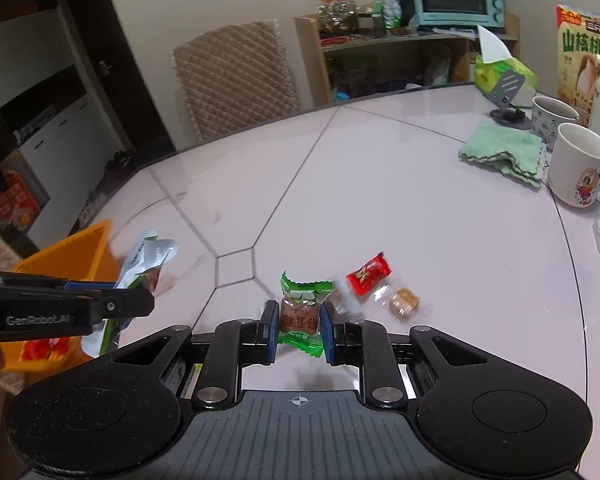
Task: Organize snacks
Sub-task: 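Carry the green candy and silver foil bar over the orange tray with both tools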
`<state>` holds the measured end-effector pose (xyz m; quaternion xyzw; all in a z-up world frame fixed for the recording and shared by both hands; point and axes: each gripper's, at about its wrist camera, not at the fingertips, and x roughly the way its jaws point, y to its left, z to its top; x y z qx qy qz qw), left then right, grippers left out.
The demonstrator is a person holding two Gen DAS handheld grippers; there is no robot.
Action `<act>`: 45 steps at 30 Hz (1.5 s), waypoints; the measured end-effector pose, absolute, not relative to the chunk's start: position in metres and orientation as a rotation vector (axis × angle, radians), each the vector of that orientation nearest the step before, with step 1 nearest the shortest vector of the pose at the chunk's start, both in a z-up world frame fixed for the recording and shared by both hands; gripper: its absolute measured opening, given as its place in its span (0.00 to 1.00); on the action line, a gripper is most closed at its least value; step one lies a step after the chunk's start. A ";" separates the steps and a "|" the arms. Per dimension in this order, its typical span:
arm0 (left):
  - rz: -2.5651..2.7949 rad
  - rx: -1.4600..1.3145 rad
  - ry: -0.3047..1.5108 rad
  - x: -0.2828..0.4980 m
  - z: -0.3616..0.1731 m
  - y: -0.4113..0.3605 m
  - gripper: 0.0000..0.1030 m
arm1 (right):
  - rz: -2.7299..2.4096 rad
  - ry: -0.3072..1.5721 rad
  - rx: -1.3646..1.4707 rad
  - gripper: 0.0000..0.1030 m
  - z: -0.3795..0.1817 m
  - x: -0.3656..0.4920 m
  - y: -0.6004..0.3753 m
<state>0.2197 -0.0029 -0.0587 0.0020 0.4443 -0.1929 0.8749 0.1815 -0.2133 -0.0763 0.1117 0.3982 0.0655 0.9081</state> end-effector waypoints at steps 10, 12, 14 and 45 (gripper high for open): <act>-0.323 -0.070 0.934 0.147 -0.043 0.033 0.28 | 0.272 0.854 0.190 0.21 -0.069 0.136 -0.187; -0.302 -0.083 0.935 0.135 -0.041 0.039 0.28 | 0.307 0.864 0.185 0.22 -0.068 0.129 -0.179; -0.281 -0.096 0.938 0.127 -0.041 0.047 0.28 | 0.348 0.876 0.178 0.21 -0.068 0.123 -0.169; 0.116 -0.182 0.785 0.153 0.001 0.214 0.28 | 0.679 0.856 0.115 0.21 -0.057 0.204 -0.011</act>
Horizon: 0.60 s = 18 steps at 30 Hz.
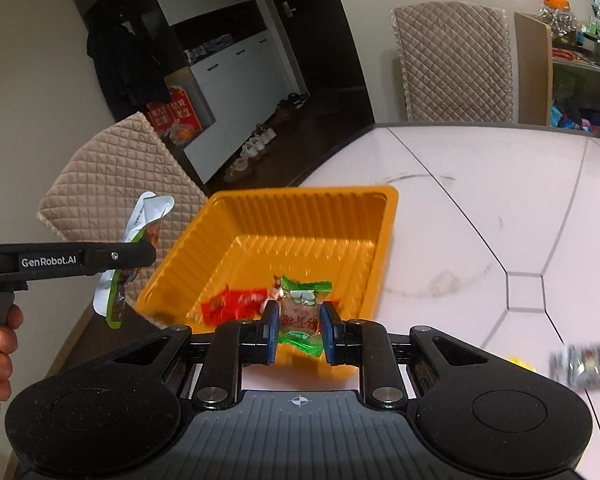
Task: Organize snacks
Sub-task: 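Carry the green candy and silver foil bar over the orange tray with both tools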
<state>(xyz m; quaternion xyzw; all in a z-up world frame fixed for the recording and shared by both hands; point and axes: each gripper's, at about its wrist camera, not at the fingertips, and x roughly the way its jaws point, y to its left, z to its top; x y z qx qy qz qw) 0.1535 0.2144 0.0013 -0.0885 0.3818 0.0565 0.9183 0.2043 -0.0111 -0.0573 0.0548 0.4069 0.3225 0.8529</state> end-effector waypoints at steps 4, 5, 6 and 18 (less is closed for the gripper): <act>0.101 -0.173 0.795 0.180 -0.007 0.223 0.28 | 0.670 0.856 0.112 0.21 -0.062 0.226 0.002; 0.099 -0.167 0.804 0.187 -0.010 0.224 0.28 | 0.667 0.856 0.111 0.21 -0.064 0.232 0.004; 0.093 -0.158 0.808 0.193 -0.013 0.224 0.28 | 0.664 0.856 0.109 0.21 -0.065 0.236 0.006; 0.071 -0.111 0.909 0.250 -0.059 0.223 0.28 | 0.648 0.869 0.095 0.21 -0.086 0.270 0.019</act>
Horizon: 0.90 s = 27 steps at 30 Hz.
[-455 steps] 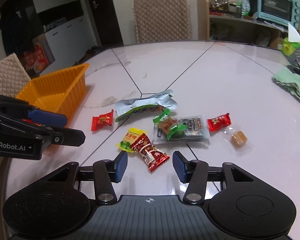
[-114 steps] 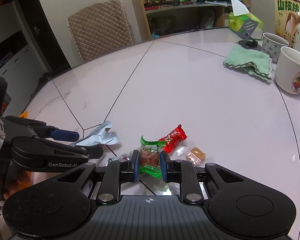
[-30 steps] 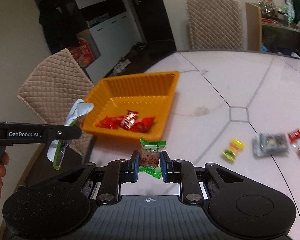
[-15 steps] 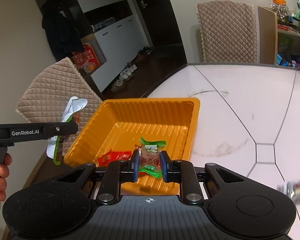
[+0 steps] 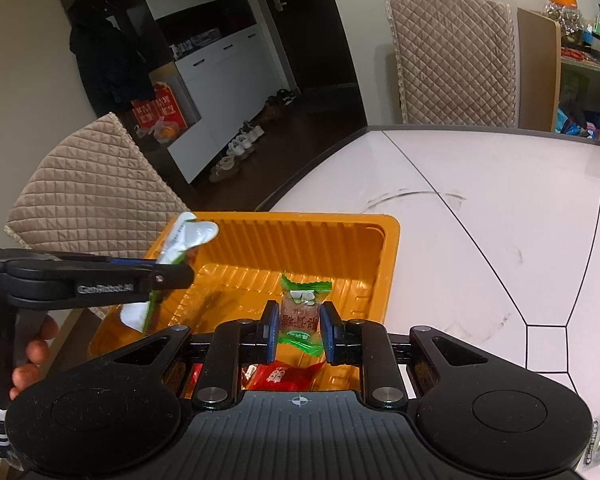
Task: Organize snacks
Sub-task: 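Open both tools to drop the green candy and foil bar into the tray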
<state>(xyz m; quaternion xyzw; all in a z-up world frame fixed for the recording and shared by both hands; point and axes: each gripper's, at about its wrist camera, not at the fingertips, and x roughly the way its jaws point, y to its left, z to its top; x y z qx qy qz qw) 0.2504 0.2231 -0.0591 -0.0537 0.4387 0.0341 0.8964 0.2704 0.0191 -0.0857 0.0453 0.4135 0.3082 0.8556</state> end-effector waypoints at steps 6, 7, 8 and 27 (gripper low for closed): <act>0.065 -0.106 0.942 0.264 -0.073 0.223 0.28 | 0.636 0.880 0.096 0.21 -0.091 0.279 0.021; 0.064 -0.104 0.947 0.266 -0.075 0.223 0.28 | 0.634 0.882 0.097 0.21 -0.092 0.280 0.022; 0.063 -0.103 0.952 0.268 -0.077 0.223 0.28 | 0.632 0.883 0.097 0.22 -0.093 0.282 0.021; 0.088 -0.162 0.951 0.256 -0.066 0.237 0.42 | 0.666 0.906 0.090 0.22 -0.098 0.294 0.034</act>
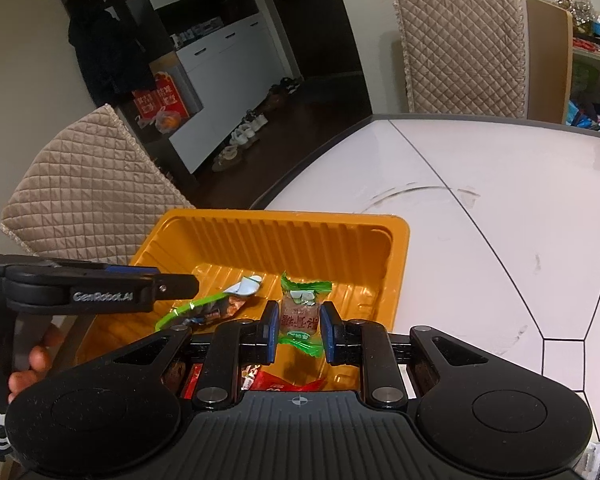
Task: Organize snacks
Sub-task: 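Open both tools to drop the green candy and foil bar into the tray, then move both tools back toward the remaining snacks on the table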
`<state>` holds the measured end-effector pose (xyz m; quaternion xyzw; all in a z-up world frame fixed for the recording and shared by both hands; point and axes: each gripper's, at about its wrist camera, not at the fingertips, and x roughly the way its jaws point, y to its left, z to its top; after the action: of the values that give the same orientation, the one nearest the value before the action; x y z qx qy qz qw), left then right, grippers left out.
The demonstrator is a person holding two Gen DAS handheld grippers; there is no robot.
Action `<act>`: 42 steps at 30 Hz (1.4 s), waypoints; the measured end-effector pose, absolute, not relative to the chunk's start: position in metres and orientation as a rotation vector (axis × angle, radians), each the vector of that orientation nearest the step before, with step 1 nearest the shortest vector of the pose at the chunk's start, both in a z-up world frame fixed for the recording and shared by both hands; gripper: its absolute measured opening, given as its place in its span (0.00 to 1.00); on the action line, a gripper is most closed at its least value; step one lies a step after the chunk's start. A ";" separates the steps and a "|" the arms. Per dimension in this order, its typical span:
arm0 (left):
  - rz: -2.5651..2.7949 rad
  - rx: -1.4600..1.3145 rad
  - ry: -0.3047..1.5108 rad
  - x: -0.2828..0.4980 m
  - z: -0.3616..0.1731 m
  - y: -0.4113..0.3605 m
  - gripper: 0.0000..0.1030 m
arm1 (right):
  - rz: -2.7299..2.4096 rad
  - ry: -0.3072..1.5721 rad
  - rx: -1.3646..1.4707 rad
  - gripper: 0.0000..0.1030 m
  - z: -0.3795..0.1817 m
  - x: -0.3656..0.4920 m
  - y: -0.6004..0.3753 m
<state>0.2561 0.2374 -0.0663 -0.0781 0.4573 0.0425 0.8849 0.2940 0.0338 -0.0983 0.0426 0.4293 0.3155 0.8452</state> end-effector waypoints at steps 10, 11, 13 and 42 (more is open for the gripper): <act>0.121 -0.189 0.945 0.239 -0.060 0.243 0.55 | 0.696 0.859 0.078 0.23 -0.093 0.296 0.045; 0.126 -0.191 0.945 0.237 -0.059 0.243 0.55 | 0.697 0.861 0.081 0.23 -0.093 0.297 0.046; 0.134 -0.194 0.945 0.233 -0.057 0.242 0.55 | 0.695 0.863 0.086 0.27 -0.093 0.296 0.045; 0.072 -0.158 0.906 0.148 -0.027 0.181 0.72 | 0.598 0.842 0.172 0.74 -0.058 0.210 -0.043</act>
<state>0.1479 0.1808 -0.0268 -0.0762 0.4371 0.0346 0.8955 0.2099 -0.0431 -0.0583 0.0819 0.4021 0.2854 0.8661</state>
